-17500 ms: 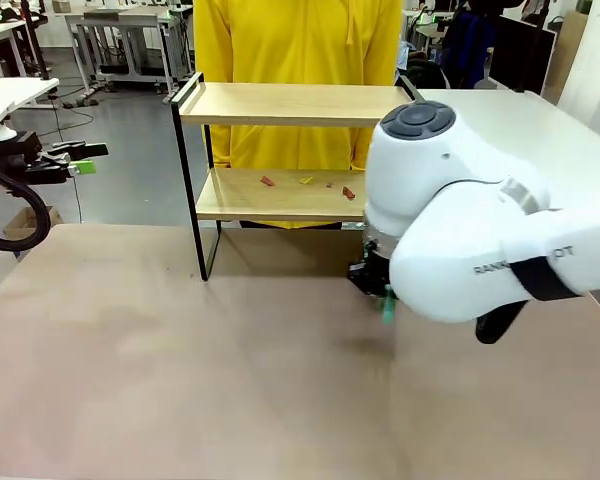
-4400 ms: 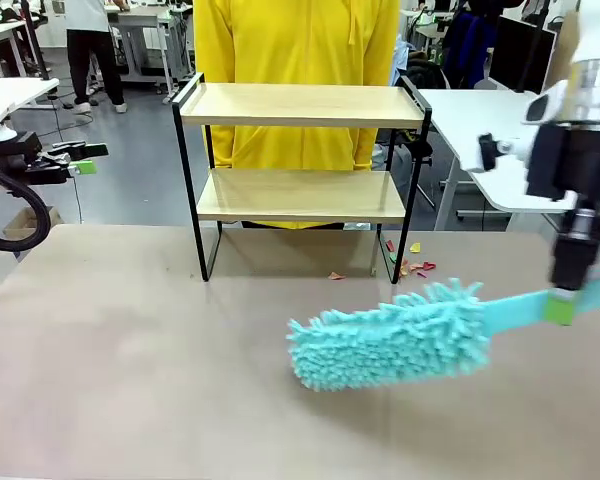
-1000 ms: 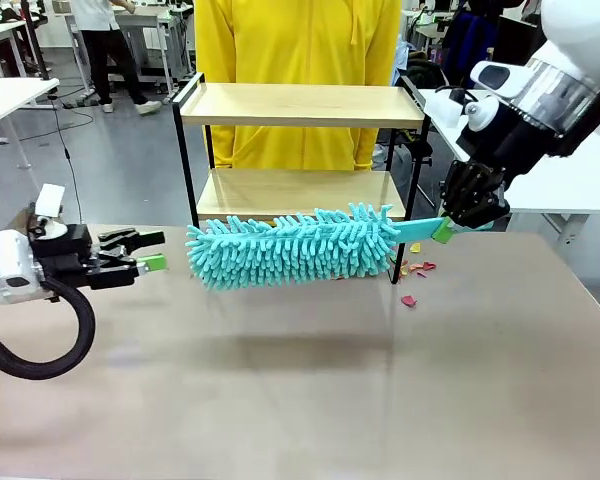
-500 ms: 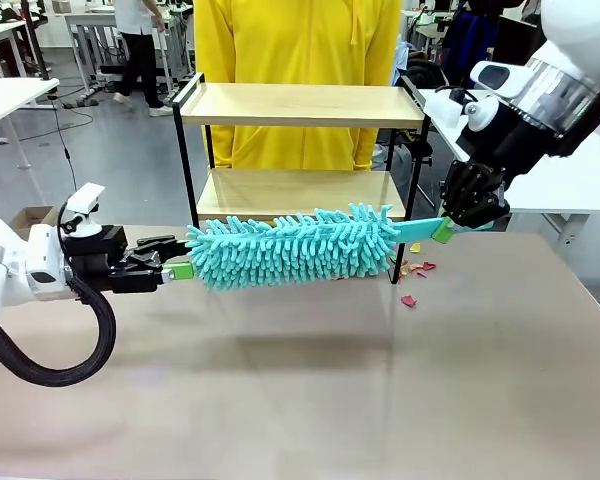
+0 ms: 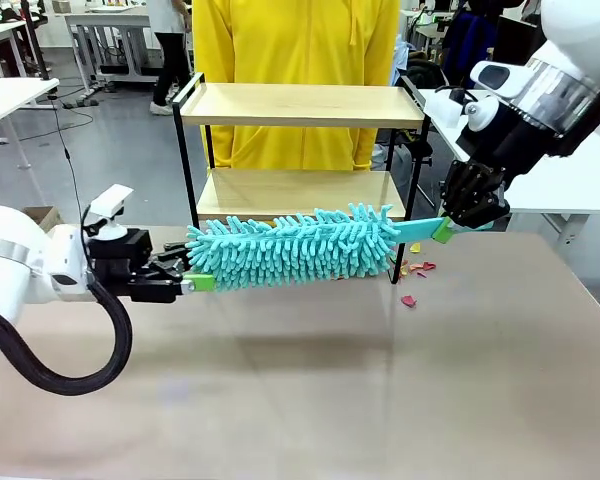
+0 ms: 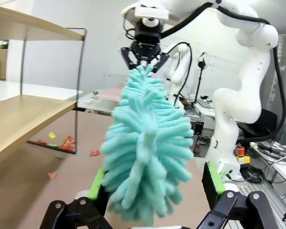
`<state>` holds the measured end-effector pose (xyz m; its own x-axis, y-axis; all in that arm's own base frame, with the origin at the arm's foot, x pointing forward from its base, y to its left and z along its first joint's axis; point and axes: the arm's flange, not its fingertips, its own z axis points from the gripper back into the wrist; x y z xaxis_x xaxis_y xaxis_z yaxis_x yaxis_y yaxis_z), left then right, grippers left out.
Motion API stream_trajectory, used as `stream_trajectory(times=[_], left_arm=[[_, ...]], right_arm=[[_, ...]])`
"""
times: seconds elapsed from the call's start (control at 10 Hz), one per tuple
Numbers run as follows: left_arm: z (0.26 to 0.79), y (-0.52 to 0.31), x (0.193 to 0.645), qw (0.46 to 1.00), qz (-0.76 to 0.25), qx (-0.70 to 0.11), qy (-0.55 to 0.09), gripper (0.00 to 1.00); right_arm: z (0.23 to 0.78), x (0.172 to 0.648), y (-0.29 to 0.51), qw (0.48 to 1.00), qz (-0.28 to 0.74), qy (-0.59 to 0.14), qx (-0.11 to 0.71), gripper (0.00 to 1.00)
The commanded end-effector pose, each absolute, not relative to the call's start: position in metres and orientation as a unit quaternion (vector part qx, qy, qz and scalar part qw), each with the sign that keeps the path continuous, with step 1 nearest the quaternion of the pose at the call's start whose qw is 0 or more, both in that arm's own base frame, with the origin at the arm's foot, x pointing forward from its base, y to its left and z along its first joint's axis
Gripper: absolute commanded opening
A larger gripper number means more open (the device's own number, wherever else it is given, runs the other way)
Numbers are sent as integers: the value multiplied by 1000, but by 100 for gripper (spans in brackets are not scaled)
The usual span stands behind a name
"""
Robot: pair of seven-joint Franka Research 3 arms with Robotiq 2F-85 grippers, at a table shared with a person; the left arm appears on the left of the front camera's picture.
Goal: Clean the shelf.
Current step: Hand the Duster back to the human.
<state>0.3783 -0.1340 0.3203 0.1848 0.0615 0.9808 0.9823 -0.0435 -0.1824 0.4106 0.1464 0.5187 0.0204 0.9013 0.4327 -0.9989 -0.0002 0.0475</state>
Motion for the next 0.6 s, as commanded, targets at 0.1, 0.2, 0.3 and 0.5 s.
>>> stream_trajectory(times=[0.1, 0.2, 0.3, 0.5], left_arm=[[328, -160, 317, 496, -440, -593, -456, 100], [329, -165, 316, 488, -438, -601, -456, 100], [330, -169, 315, 483, -439, -604, -457, 100], [329, -171, 313, 482, -446, -607, -449, 43]], right_arm=[[522, 409, 145, 696, 683, -141, 172, 13], [522, 409, 145, 696, 683, -141, 172, 13], [522, 409, 145, 696, 683, -141, 172, 13], [522, 409, 145, 696, 683, -141, 172, 13]])
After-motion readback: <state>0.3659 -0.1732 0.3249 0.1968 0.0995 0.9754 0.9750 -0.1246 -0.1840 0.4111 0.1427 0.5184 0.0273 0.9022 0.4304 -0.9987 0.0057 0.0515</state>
